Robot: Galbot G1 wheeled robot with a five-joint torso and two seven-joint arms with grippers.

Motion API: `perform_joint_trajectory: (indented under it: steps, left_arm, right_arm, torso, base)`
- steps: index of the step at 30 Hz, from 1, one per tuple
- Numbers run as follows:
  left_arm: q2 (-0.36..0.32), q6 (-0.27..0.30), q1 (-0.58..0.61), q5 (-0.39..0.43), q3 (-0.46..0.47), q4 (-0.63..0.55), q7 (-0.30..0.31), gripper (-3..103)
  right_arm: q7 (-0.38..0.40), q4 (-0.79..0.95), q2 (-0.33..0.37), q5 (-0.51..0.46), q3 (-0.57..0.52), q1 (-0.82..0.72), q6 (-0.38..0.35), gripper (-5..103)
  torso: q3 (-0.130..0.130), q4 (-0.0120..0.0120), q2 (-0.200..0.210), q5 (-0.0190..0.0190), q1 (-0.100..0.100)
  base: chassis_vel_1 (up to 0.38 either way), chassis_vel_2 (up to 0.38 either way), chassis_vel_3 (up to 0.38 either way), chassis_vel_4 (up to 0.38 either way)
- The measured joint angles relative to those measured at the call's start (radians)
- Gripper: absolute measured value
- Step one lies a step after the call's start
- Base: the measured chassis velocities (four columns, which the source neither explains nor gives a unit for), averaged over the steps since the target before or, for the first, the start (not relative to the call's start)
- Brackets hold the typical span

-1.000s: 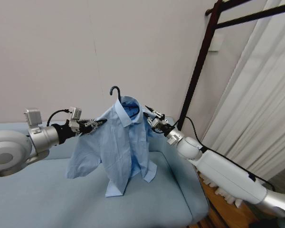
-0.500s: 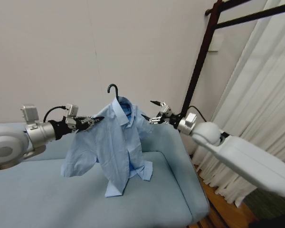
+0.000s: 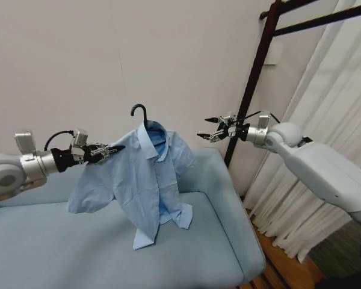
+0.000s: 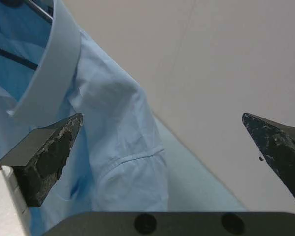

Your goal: Pick up the clothes from the sofa and hang them on the clothes hanger.

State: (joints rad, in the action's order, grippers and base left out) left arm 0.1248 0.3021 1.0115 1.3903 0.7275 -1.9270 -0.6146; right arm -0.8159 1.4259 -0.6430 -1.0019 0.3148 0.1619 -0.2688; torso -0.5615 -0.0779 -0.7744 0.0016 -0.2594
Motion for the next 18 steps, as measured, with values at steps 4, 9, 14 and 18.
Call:
perform_joint_trajectory:
  steps: [4,9,14,18]
  left_arm:
    - [0.000,-0.020,-0.003,-0.026,-0.001,0.068,-0.155,8]
    - [0.011,-0.042,-0.007,-0.045,-0.001,0.115,-0.263,8]
    - [0.014,-0.045,-0.009,-0.050,-0.002,0.122,-0.309,8]
    - [0.013,-0.045,-0.012,-0.049,0.001,0.119,-0.322,8]
  right_arm:
    - [-0.058,-0.027,-0.019,-0.036,-0.006,0.028,-0.108,100]
    - [-0.082,-0.042,-0.052,-0.047,0.024,0.093,-0.184,100]
    - [-0.144,-0.056,-0.079,-0.009,0.099,0.167,-0.216,100]
    - [-0.215,-0.097,-0.110,0.035,0.213,0.239,-0.220,100]
  torso:
    - [0.000,0.0000,0.000,-0.0003,0.000]
    - [0.000,0.0000,0.000,-0.0006,0.000]
    - [0.000,0.0000,0.000,-0.0007,0.000]
    - [0.000,-0.0001,0.000,-0.0003,0.000]
  base:
    - [0.000,0.000,0.000,0.000]
    - [0.000,0.000,0.000,0.000]
    - [0.000,0.000,0.000,0.000]
    - [0.000,0.000,0.000,0.000]
